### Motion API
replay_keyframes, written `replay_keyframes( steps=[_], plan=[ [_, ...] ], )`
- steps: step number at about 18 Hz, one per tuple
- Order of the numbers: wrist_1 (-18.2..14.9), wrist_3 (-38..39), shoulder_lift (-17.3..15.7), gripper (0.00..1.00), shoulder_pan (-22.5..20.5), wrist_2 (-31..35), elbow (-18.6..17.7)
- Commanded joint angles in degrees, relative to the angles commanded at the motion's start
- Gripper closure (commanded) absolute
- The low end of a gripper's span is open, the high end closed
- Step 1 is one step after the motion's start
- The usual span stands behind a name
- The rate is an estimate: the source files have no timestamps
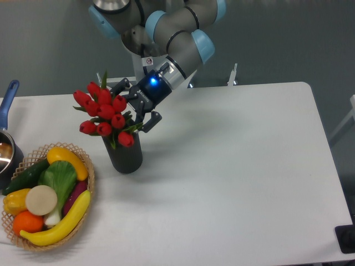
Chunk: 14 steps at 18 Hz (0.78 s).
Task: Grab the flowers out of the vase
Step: 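Close the gripper around the tulip stems below the blooms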
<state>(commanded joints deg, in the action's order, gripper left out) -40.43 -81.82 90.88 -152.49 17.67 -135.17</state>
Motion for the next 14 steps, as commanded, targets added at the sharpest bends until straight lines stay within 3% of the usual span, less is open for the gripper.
replay_keyframes(
  steps=[14],
  plan=[
    [-0.2, 2.3, -2.0, 0.90, -0.8, -2.8, 0.6]
  ],
)
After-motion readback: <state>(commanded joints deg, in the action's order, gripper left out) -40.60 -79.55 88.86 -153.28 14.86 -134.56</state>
